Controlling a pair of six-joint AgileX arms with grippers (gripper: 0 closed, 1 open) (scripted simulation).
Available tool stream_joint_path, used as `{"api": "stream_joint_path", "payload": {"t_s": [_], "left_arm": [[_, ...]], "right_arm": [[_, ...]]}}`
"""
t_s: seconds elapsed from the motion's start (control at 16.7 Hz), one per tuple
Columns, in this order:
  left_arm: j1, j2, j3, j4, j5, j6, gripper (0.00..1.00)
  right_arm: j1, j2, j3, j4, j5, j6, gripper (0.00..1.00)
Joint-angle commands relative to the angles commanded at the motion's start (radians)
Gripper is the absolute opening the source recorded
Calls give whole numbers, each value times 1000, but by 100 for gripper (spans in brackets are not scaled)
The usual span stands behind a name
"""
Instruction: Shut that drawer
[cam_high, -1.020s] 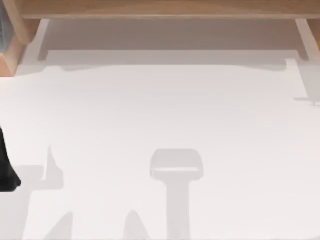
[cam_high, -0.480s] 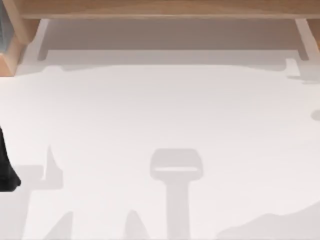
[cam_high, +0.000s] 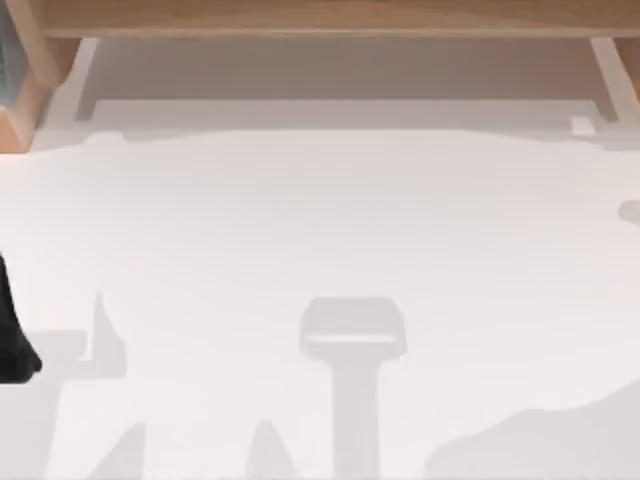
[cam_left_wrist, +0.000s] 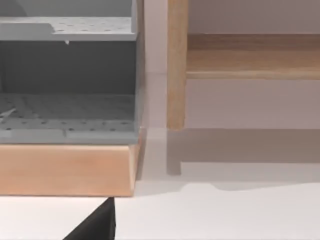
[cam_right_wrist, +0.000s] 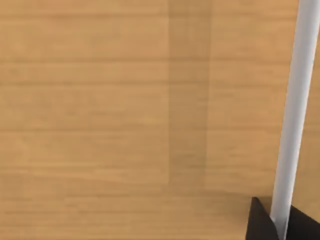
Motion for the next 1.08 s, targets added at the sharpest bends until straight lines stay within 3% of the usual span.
{"api": "stream_joint_path", "payload": {"t_s": [0.3,0.54,1.08], "left_arm": [[0,0,0,0,0,0,100],[0,0,0,0,0,0,100],[0,0,0,0,0,0,100]], "right_arm": [[38,73,164,-94,38,-2,0],[41,79,175,-102,42,-2,0],[41,79,175,-102,42,-2,68]]}}
